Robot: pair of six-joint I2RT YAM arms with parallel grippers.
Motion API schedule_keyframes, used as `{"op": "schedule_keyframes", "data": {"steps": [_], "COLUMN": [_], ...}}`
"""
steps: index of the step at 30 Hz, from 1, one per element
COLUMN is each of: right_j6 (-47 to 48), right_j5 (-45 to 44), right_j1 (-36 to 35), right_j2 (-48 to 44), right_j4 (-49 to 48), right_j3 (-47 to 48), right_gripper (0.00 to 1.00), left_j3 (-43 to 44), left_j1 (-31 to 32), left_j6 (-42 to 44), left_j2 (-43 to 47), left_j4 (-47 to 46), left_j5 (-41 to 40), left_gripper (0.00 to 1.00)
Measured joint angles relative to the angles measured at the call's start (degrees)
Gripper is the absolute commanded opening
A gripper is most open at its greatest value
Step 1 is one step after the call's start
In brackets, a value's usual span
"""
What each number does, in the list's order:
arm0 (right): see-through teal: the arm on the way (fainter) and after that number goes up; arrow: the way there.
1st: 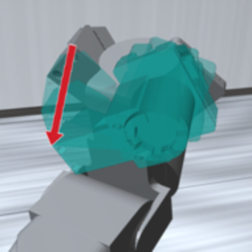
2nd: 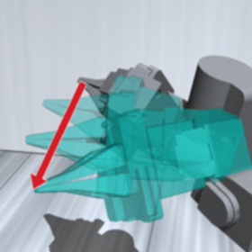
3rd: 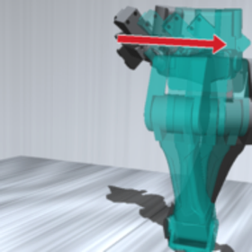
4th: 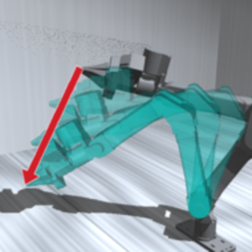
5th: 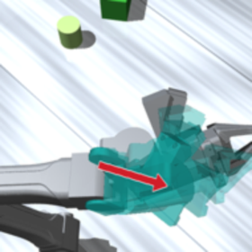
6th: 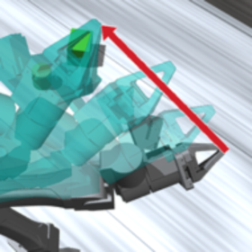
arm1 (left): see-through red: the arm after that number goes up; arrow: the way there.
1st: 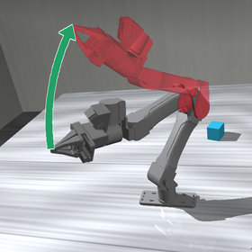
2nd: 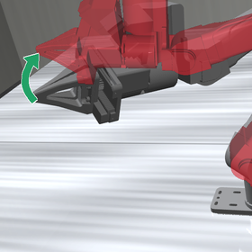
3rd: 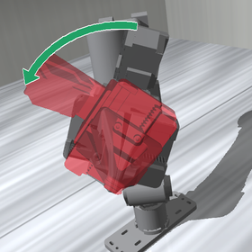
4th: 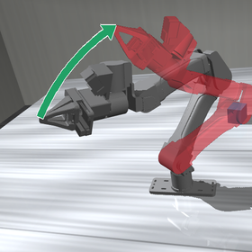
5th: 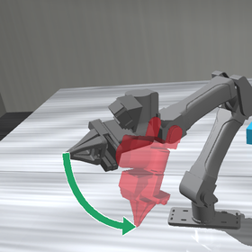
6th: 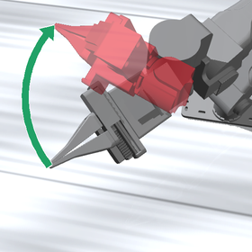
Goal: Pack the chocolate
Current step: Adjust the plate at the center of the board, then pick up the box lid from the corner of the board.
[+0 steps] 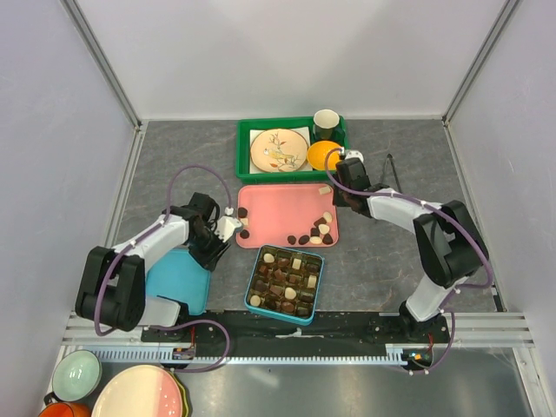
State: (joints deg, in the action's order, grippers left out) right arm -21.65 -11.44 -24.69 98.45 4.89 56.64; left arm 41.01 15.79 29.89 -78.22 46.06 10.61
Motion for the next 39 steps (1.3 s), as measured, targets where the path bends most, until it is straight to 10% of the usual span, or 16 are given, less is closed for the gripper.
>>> {"op": "schedule_keyframes", "data": {"steps": [13, 30, 33, 34, 39], "right_j6": [0.7, 1.8, 1.9, 1.9, 2.0], "right_j5": [-0.7, -0.4, -0.2, 0.0, 0.7], "right_j1": [0.1, 0.1, 0.1, 0.1, 0.1], "right_j2": [-13.1, -16.0, -16.1, -16.3, -18.4], "right_j4": [-1.4, -1.4, -1.4, -1.4, -1.3], "right_j3": [-0.3, -4.7, -4.7, -4.7, -4.7], "right_gripper": [0.25, 0.25, 0.25, 0.25, 0.25], "left_j3": [4.8, 7.1, 6.9, 6.9, 6.9], "left_j1": [1.3, 2.0, 2.0, 2.0, 2.0], "left_j6": [-1.2, -1.1, -1.2, -1.1, -1.2], "left_j2": [-7.8, -10.2, -9.9, -9.9, -9.9], "left_j4": [-0.2, -1.9, -1.9, -1.9, -2.1], "left_j5": [-1.8, -4.2, -4.3, -4.4, -4.6], "left_gripper": [0.12, 0.31, 0.20, 0.02, 0.01]}}
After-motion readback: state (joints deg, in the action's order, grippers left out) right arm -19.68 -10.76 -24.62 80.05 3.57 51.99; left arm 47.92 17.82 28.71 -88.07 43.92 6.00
